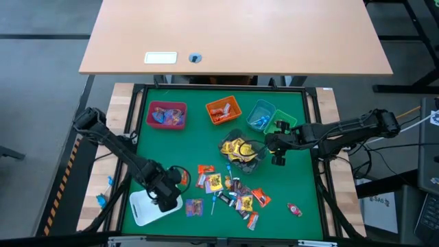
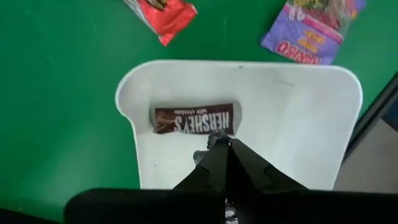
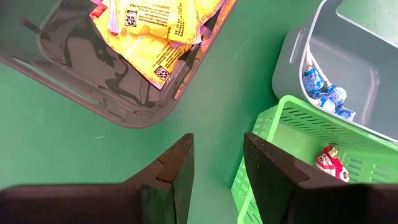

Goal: Sort candy
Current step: Put the brown chocolate into the white bin, then put the orange chocolate into the orange bin

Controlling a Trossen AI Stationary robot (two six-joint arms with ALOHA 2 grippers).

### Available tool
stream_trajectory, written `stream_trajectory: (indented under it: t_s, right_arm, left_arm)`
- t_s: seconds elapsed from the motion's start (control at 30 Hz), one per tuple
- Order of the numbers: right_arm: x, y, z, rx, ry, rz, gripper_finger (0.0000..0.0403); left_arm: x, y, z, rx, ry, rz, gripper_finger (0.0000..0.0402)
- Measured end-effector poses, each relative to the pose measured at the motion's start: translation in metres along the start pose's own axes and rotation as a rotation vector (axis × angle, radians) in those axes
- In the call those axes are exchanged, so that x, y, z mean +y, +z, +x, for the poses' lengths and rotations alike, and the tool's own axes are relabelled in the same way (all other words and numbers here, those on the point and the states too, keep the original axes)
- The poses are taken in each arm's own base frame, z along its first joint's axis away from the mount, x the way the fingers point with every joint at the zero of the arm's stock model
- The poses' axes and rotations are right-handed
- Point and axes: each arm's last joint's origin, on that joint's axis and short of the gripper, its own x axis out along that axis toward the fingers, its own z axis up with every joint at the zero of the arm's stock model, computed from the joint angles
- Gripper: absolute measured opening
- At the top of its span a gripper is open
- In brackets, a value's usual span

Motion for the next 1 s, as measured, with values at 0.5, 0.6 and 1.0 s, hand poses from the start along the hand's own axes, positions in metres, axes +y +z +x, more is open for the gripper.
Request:
stream_trajectory:
  t_s: [0.5,0.6,1.0]
  right_arm:
    - [-0.0001,-0.0003,0.0,0.003,-0.001,0.0,0.0138]
    - [0.0,-0.0003,0.0,0.003,0.0,0.0,0.0138]
    - [-0.0001,-0.0003,0.0,0.003,0.0,0.0,0.0138]
  left_arm:
    - [-0.0001,-0.0013,0.0001,-0.074,0.037,-0.004,0.0]
    - [0.0014,-0.0019,0.0,-0.069,0.051,-0.01,0.0007]
    - [0.0038,0.0003,-0.0003,-0.147,0.095,-0.055,0.0107]
